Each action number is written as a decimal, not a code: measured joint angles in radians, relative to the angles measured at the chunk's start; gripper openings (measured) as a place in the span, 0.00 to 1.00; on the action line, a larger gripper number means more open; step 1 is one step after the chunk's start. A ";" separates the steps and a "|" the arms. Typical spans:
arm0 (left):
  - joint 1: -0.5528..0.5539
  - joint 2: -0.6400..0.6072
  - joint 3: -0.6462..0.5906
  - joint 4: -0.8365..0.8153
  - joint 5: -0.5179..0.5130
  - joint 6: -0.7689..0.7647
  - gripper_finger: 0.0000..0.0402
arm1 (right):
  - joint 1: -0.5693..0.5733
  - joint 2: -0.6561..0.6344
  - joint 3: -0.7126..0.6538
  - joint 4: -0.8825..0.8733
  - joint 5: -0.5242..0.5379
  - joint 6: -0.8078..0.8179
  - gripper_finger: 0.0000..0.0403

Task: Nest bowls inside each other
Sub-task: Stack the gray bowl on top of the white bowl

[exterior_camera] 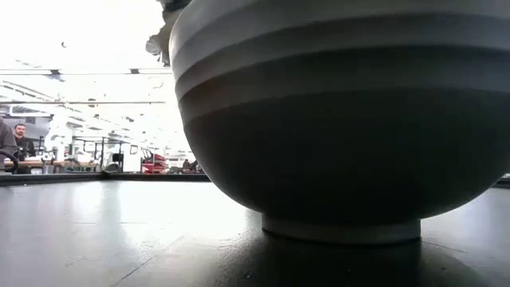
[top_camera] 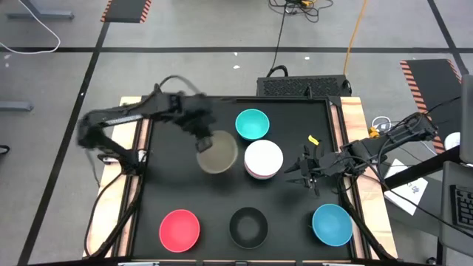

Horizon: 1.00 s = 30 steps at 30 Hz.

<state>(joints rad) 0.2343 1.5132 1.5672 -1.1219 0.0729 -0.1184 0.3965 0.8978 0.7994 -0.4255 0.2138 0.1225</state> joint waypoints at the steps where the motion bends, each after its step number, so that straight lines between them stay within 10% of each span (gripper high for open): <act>1: 0.008 0.052 0.060 -0.024 0.013 0.025 0.01 | 0.000 0.000 0.000 0.000 0.002 -0.001 0.36; 16: -0.022 0.516 0.731 -0.254 0.014 0.218 0.01 | 0.024 -0.277 -0.185 0.032 0.044 0.022 0.36; 30: -0.015 0.567 0.786 -0.189 0.070 0.240 0.01 | 0.024 -0.457 -0.219 -0.043 0.131 0.008 0.36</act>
<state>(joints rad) 0.2189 2.0798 2.3535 -1.3109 0.1430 0.1220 0.4205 0.4408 0.5808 -0.4684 0.3445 0.1301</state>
